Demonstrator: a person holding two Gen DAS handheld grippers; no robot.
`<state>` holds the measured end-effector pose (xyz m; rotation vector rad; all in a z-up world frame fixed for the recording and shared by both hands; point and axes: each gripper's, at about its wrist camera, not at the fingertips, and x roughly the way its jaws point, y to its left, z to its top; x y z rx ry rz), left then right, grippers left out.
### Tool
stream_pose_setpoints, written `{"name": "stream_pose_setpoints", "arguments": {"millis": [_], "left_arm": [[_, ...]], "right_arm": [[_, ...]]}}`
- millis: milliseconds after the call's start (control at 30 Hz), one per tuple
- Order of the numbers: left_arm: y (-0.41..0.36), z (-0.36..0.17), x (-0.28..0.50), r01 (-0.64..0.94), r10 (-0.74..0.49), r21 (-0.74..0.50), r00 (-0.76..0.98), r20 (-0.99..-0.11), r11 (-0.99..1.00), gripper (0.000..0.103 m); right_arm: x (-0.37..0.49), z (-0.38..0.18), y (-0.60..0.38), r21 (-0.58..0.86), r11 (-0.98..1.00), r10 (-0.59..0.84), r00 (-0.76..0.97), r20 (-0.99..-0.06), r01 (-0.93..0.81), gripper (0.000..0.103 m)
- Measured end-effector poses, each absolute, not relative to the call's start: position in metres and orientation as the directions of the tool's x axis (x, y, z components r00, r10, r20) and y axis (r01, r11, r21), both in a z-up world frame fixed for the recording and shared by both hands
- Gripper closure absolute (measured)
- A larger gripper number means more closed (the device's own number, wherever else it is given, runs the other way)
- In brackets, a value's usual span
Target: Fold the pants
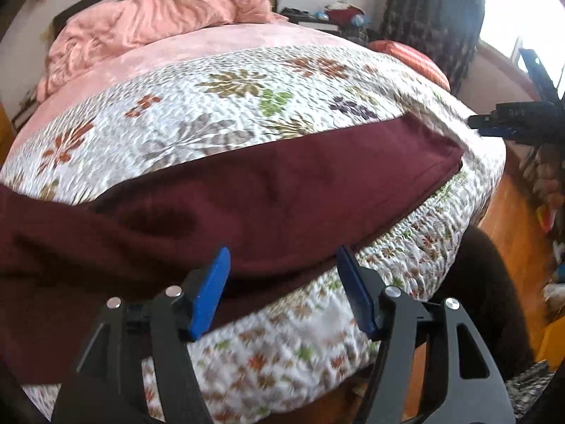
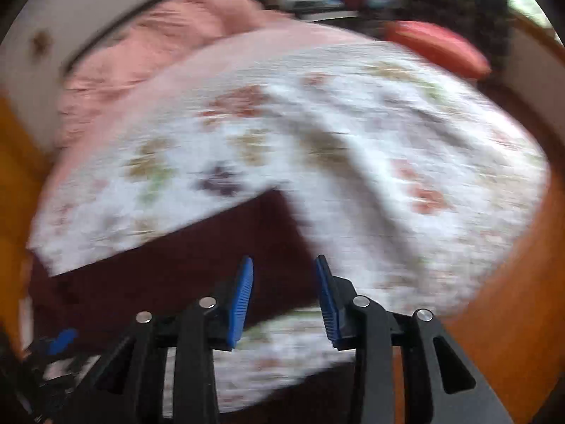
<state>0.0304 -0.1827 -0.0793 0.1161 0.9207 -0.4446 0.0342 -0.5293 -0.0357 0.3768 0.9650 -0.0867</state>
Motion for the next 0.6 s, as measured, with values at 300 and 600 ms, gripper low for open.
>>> {"name": "stream_pose_setpoints", "arguments": {"millis": [300, 600], "left_arm": [[-0.090, -0.105, 0.039, 0.119, -0.135, -0.084, 0.540, -0.831, 0.989, 0.042], [-0.043, -0.108, 0.039, 0.078, -0.216, -0.206, 0.517, -0.828, 0.975, 0.040]], "right_arm": [[0.060, -0.102, -0.466, 0.263, 0.956, 0.189, 0.409, -0.893, 0.133, 0.069], [0.070, -0.063, -0.414, 0.233, 0.972, 0.211, 0.464, -0.860, -0.011, 0.065]]}}
